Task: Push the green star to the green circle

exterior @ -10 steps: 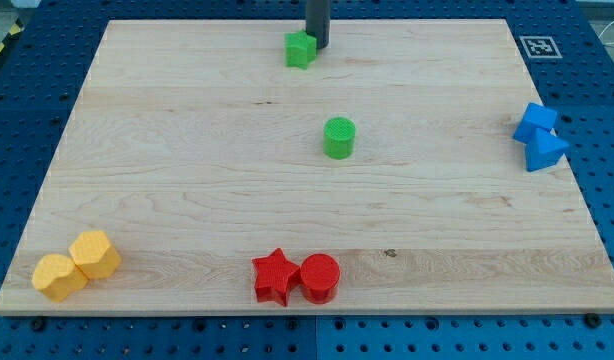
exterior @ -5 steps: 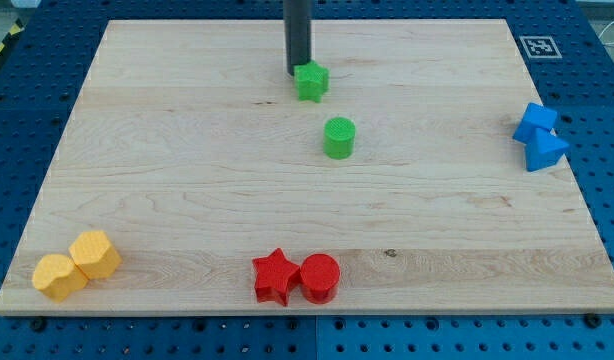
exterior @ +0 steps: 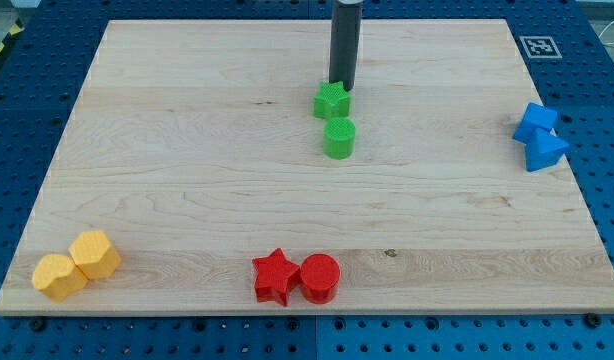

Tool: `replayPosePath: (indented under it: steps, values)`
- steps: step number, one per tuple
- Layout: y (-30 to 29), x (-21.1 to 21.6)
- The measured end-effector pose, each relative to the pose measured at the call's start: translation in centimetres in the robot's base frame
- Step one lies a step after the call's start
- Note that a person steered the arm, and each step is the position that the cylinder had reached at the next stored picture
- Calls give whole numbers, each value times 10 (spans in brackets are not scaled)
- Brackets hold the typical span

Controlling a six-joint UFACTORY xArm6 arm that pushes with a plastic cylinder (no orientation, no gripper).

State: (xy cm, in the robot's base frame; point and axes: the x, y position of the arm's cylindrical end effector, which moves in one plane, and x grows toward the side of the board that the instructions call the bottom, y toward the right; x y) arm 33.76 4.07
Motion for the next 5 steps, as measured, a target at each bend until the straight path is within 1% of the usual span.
replayPosePath:
  steps: [3,4,5]
  values:
    - [-11,15]
    - [-11,42]
    - [-11,42]
